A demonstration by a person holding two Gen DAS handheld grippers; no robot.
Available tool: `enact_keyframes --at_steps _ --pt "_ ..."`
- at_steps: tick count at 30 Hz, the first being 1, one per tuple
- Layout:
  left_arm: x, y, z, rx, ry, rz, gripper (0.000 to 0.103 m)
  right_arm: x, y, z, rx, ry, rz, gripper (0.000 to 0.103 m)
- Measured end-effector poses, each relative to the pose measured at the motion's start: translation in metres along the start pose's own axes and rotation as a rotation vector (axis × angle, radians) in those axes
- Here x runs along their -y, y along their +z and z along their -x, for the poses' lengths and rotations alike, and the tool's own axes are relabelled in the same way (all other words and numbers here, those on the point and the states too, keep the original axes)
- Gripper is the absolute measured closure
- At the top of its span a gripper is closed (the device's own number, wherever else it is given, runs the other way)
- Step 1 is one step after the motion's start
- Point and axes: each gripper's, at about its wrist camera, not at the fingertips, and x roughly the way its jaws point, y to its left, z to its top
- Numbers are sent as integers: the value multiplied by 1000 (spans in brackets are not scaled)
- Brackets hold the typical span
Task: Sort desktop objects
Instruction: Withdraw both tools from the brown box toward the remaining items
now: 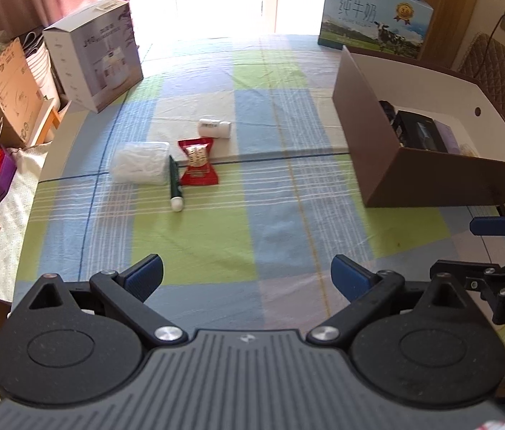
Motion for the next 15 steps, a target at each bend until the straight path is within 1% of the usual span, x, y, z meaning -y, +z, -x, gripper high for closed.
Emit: enact_keyframes --at_steps 15 --pt "-58 -13 2 -10 28 53 4 -51 10 -41 -17 10 33 2"
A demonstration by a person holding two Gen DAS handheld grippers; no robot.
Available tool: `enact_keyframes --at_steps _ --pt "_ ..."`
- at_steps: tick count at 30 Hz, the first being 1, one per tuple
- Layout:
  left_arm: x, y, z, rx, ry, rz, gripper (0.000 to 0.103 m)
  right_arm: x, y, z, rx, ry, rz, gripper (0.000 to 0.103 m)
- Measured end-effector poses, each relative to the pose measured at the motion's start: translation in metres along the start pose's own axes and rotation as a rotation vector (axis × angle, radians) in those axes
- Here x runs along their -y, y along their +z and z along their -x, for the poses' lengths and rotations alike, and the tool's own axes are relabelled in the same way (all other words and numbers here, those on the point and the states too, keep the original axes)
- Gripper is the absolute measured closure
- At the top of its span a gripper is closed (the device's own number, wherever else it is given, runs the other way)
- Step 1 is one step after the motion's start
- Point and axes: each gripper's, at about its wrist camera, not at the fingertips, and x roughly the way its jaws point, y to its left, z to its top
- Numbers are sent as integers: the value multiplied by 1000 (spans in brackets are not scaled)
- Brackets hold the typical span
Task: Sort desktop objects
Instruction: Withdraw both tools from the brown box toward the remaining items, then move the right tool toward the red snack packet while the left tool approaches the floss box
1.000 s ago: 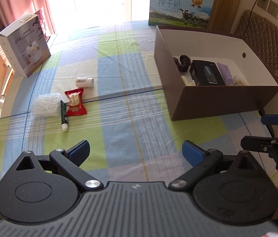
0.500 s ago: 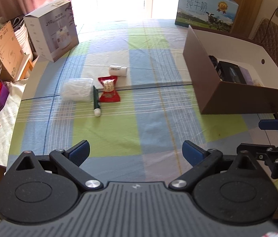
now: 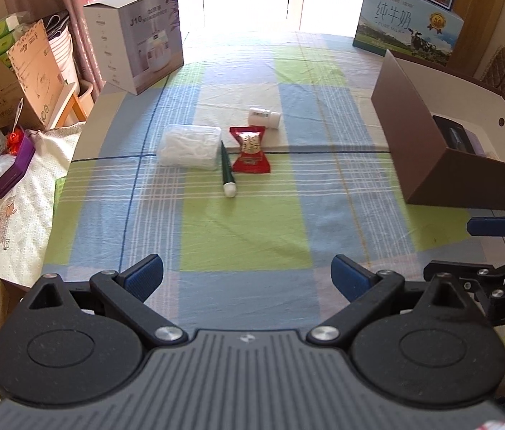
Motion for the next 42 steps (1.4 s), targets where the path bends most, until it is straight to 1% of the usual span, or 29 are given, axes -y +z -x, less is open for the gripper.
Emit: enact_keyframes --at_steps 7,12,15,20,22,24,25,28,30,33,36,42 --pt "-23 3 -7 -2 8 -1 4 -16 8 -19 23 -5 -10 2" --pt "-35 7 -19 -8 7 -3 4 -28 17 -35 60 -15 12 2" --pt "-42 12 -29 -8 17 -4 4 -31 23 -47 80 -28 19 2" --pt "-53 23 -44 12 31 -26 4 -34 36 -69 105 -64 45 2" --pt "-58 29 -51 21 32 -27 5 -35 43 -77 115 -70 59 6" --pt "-62 34 -58 35 28 -31 5 -35 50 -85 117 -74 70 12" --pt "-64 37 -62 37 32 -35 5 -36 53 -90 119 -74 72 13" --pt "-67 45 -72 58 39 -56 5 -36 63 -100 126 -73 76 20" --pt "-70 51 -79 67 38 -66 5 -37 69 -108 131 -68 80 27" --pt "-76 60 -91 72 24 -65 5 -37 76 -122 124 -66 76 35" --pt "-81 68 -105 69 14 -63 5 -35 82 -137 110 -64 57 40" --pt "-88 84 -131 63 -2 -89 5 -30 91 -159 93 -67 30 44"
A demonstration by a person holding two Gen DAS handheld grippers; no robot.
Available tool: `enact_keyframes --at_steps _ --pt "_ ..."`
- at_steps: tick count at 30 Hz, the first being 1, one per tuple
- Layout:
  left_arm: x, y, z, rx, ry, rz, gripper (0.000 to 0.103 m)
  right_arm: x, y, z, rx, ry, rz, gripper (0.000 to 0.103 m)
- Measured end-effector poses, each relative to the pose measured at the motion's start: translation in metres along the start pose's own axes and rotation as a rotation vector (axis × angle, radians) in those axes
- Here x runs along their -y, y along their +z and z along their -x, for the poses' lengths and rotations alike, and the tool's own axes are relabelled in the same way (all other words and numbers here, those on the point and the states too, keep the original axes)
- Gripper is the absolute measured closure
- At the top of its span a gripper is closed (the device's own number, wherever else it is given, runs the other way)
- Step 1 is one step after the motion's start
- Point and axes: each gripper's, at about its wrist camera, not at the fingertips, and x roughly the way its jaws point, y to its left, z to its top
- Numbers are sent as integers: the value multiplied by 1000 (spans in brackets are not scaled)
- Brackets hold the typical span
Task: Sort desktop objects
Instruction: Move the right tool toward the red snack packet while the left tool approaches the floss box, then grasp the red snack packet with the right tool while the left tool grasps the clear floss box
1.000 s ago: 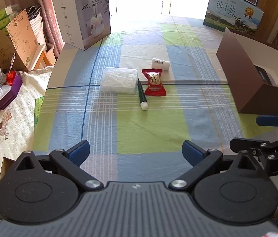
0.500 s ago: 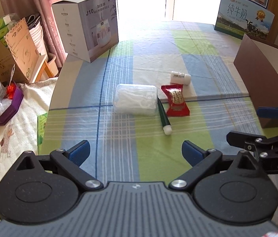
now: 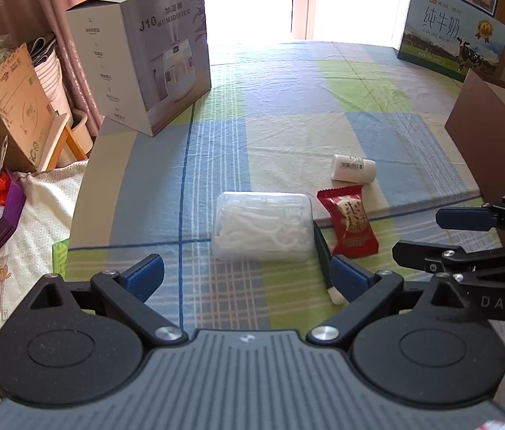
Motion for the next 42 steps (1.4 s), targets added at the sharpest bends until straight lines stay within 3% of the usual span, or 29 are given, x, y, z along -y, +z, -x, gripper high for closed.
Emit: enact_keyframes --at_steps 13,16,18,34,37,39,42 --pt "-10 14 -31 -15 -18 -57 5 -3 10 -41 -26 -3 -26 58" --pt "-11 15 -36 -22 -17 -60 5 -2 9 -45 -28 3 -26 64" --pt "-12 16 -38 -24 -22 -59 5 -2 9 -46 -28 0 -17 74" --pt "6 20 -68 -66 -53 -126 5 39 8 -26 -55 -116 -70 74" --pt "7 21 -72 -62 -52 -136 7 38 8 -25 -50 -119 -60 66" --pt "6 21 -75 -62 -57 -139 15 37 8 -27 -55 -134 -68 40" --pt "7 20 -77 -57 -52 -146 18 36 8 -28 -44 -135 -73 39"
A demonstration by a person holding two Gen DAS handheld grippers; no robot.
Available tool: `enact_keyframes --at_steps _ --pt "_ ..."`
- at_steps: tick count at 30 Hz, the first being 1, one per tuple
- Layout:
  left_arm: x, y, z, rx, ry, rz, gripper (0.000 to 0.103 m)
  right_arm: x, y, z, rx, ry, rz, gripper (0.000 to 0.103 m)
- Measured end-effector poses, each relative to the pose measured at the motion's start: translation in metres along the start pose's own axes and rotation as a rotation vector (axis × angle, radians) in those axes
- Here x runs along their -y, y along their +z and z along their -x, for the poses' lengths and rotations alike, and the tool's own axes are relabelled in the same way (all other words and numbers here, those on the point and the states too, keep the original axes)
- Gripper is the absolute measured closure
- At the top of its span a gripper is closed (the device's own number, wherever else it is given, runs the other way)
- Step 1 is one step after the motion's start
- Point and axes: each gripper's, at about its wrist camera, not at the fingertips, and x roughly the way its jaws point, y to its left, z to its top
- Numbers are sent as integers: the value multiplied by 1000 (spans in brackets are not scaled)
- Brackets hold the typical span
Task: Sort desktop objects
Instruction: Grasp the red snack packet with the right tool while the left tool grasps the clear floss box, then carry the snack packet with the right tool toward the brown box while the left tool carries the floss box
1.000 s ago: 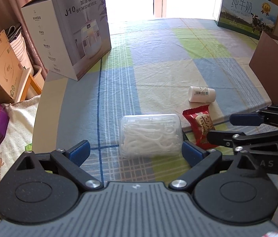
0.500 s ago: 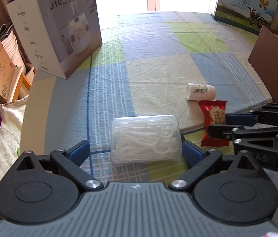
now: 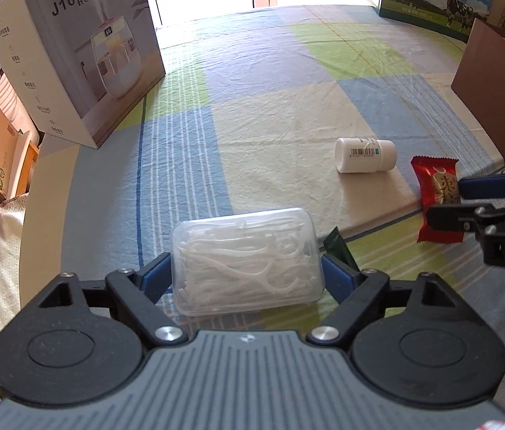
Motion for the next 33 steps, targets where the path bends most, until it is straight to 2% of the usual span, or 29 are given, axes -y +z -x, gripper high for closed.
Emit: enact_keyframes --at_steps 4,8,15,21,25,33 --pt "-5 -5 3 1 -4 23 18 -2 0 -7 -10 -22 12 40" --pt "-15 -13 10 -10 8 62 18 1 -3 -11 -20 -33 11 61" --pt "-22 -33 26 -32 26 102 18 1 -7 4 -51 12 51 72" --pt "-11 -51 39 -48 9 94 18 12 -27 33 -136 94 31 74" --pt "5 -65 51 -62 -21 86 18 15 -52 57 -203 135 35 74" --pt "45 -88 72 -79 -89 64 18 26 -99 98 -272 115 42 74"
